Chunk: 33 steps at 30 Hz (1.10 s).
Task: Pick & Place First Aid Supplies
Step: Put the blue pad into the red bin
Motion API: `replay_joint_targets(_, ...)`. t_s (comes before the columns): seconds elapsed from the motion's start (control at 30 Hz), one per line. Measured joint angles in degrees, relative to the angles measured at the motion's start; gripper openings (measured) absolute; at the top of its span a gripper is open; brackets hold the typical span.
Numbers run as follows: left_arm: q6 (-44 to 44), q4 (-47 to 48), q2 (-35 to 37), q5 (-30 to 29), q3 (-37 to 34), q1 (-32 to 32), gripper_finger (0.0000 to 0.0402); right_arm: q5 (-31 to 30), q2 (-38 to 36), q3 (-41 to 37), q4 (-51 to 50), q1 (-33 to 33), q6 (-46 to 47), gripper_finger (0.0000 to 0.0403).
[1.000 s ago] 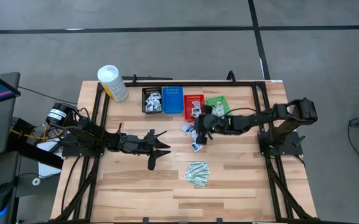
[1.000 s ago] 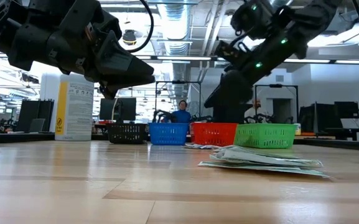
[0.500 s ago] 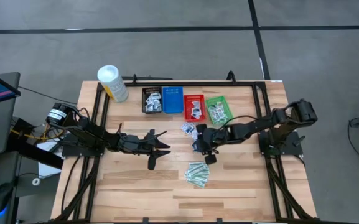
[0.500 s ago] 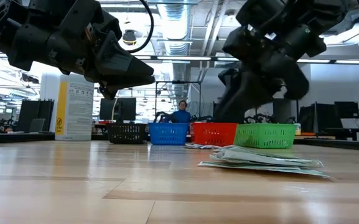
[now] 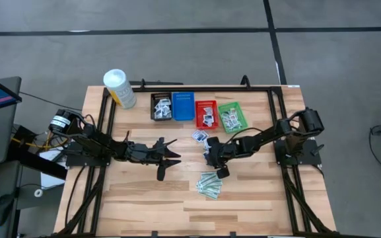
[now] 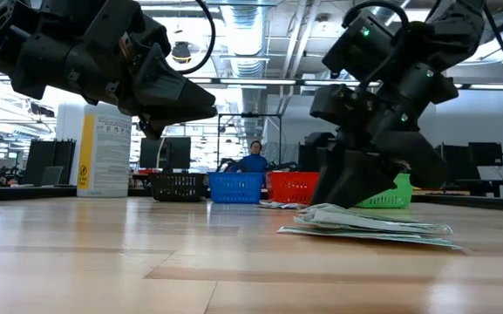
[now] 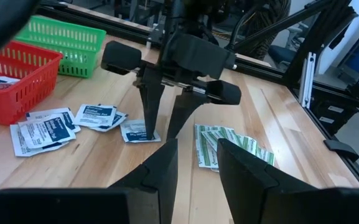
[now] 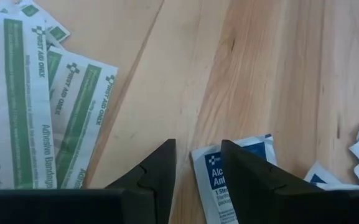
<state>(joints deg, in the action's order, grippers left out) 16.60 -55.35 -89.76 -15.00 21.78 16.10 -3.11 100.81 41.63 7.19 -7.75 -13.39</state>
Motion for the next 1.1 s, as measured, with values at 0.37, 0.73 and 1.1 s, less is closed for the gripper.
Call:
replay_joint_targets(0.37,0.0,0.0,0.0,0.0,0.0,0.0,0.0112,0.2,2.2,0.0,-0.1,0.7,2.5,0.0109)
replay_joint_targets(0.73,0.0,0.0,0.0,0.0,0.0,0.0,0.0112,1.7,1.8,-0.1,-0.5,0.8,2.4,0.0005)
replay_joint_targets(1.1,0.2,0.0,0.0,0.0,0.0,0.0,0.0112,1.0,-8.8,-0.2,-2.8,0.0,2.6,0.0001)
